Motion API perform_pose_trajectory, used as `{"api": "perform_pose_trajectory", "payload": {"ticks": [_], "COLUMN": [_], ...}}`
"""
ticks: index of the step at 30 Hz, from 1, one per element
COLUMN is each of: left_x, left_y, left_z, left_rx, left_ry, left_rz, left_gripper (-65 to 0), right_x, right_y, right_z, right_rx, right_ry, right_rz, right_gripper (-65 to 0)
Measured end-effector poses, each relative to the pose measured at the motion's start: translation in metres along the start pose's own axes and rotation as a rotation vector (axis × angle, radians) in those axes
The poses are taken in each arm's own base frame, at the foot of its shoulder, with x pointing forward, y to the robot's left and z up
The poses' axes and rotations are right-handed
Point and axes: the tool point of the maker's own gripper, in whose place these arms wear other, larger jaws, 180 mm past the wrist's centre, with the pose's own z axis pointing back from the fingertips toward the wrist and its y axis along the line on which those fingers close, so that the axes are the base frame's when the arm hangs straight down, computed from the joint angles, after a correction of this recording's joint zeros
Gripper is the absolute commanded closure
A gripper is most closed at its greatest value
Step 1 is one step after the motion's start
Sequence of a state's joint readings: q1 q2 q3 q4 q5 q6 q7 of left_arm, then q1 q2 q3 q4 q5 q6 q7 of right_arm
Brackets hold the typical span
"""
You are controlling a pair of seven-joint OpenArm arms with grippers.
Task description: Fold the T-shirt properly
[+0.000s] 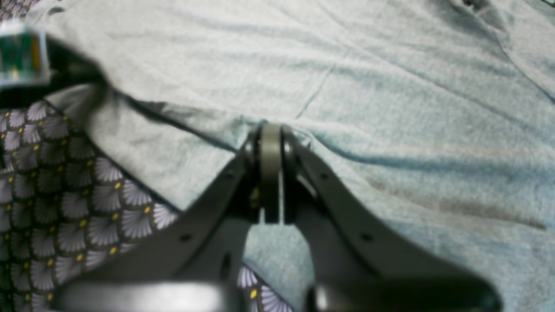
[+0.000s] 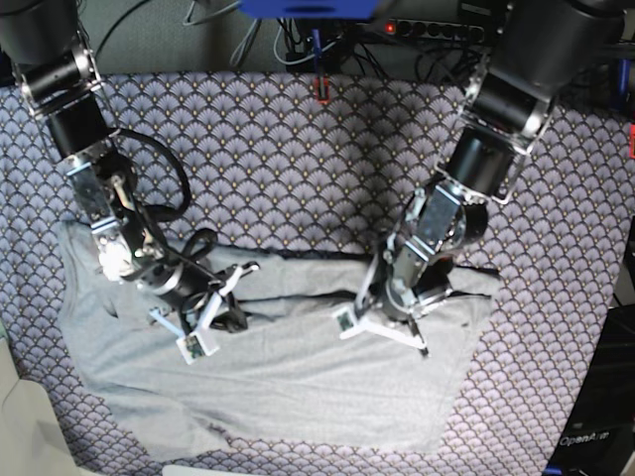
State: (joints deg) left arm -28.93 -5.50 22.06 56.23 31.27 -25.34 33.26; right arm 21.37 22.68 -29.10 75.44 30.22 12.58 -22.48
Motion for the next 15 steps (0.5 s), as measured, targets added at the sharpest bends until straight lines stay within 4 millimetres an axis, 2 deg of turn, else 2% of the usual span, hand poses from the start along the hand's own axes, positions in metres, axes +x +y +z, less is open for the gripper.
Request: {"api": "perform_pose_trajectory", "payload": {"ticks": [2, 5, 7, 9, 11, 15], "left_x": [0.013, 0.017, 0.014, 0.004, -0.001, 0.007], "left_y": [0.028, 0.078, 0.088, 0.084, 0.07, 0.017], "left_z": [0.003, 0.014, 0.017, 0.015, 0.011, 0.011], "left_rx": [0.124, 0.323, 0.362, 0.347, 0.308, 0.063], "left_ry": [-0.075, -0.176, -0.191, -0.154, -0.13, -0.152], "left_rz": [0.173, 0.355, 0.37, 0.367, 0.357, 0.206], "left_gripper": [0.0, 0.0, 0.0, 0.0, 0.0, 0.0], "right_x": [-0.001, -0.012, -0.017, -0.016, -0.014, -0.018], "right_y": [0.0, 0.003, 0.002, 0.0, -0.001, -0.006], "right_z": [0.0, 0.002, 0.003, 0.003, 0.004, 0.006], "right_rx": [0.0, 0.004, 0.001, -0.001, -0.003, -0.014], "right_ry": [-0.002, 0.018, 0.034, 0.029, 0.027, 0.039], "right_rz": [-0.002, -0.011, -0.009, -0.006, -0.004, 0.005], "right_gripper": [0.0, 0.0, 0.0, 0.0, 0.0, 0.0]}}
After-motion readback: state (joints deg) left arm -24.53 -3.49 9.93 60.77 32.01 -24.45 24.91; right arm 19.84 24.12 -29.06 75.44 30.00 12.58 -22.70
